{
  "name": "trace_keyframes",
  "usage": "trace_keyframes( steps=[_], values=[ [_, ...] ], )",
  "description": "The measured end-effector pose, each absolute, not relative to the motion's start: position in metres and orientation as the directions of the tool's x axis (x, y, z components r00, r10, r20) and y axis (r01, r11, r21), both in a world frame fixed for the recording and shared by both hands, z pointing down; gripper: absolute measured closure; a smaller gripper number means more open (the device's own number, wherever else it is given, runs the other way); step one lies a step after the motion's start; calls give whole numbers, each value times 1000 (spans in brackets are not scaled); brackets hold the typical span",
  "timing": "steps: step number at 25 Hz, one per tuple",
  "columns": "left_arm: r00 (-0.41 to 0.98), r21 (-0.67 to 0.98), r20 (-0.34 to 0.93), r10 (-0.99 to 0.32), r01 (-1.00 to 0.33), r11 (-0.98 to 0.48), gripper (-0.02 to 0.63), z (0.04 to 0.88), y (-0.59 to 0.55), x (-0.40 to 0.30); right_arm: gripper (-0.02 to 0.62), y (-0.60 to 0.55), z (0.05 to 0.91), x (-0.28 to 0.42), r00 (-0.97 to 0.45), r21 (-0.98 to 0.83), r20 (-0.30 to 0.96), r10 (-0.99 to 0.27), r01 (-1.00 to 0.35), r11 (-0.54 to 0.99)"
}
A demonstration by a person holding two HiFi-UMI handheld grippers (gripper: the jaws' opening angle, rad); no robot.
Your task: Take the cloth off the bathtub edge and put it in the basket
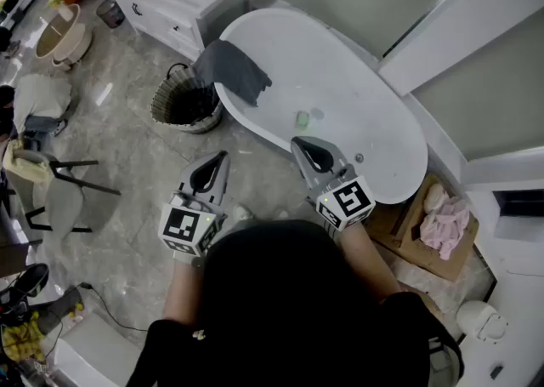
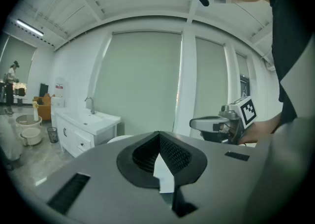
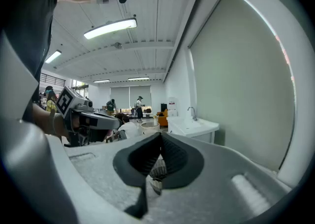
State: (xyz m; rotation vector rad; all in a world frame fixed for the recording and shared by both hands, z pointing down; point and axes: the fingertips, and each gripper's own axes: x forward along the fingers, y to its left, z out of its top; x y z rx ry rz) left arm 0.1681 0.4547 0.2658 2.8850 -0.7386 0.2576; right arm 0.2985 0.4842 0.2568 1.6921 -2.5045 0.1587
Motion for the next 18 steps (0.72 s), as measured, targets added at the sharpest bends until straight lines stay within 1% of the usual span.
trace_keyframes(
  steps=[10,18],
  values=[
    [857,103,209,-471,-498,-861,594,275,425,115,598,448,268,262,-356,-50,163,-920,-935,352],
    [821,128,236,-520,-556,-821,594,293,386,60,598,397,286,236,-353,-78,199,-914,-936,344]
  ],
)
